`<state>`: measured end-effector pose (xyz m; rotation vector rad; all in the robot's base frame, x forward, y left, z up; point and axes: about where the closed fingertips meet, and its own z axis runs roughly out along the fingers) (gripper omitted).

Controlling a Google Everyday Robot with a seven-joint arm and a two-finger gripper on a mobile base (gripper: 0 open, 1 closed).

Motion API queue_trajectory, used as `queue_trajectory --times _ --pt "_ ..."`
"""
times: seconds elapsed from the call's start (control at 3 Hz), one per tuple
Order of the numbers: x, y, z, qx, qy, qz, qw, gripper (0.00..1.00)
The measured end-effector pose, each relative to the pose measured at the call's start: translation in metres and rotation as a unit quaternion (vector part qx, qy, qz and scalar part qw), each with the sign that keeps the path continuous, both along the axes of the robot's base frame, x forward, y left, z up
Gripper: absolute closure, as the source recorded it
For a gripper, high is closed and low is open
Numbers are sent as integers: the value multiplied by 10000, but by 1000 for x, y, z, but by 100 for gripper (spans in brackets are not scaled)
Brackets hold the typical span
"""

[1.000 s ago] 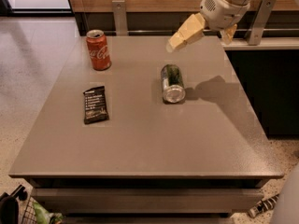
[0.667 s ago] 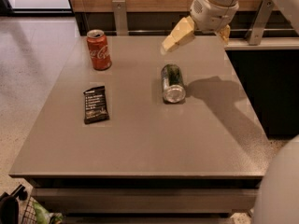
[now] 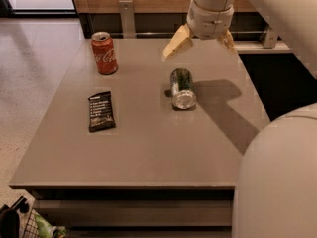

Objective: Place green can upright

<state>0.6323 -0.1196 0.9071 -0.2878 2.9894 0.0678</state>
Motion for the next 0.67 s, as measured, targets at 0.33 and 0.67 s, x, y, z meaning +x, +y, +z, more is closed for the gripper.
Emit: queue_trajectory --times 0.33,0.67 --pt "4 1 -8 -9 120 -143 9998 0" --pt "2 3 -17 29 277 -228 9994 0"
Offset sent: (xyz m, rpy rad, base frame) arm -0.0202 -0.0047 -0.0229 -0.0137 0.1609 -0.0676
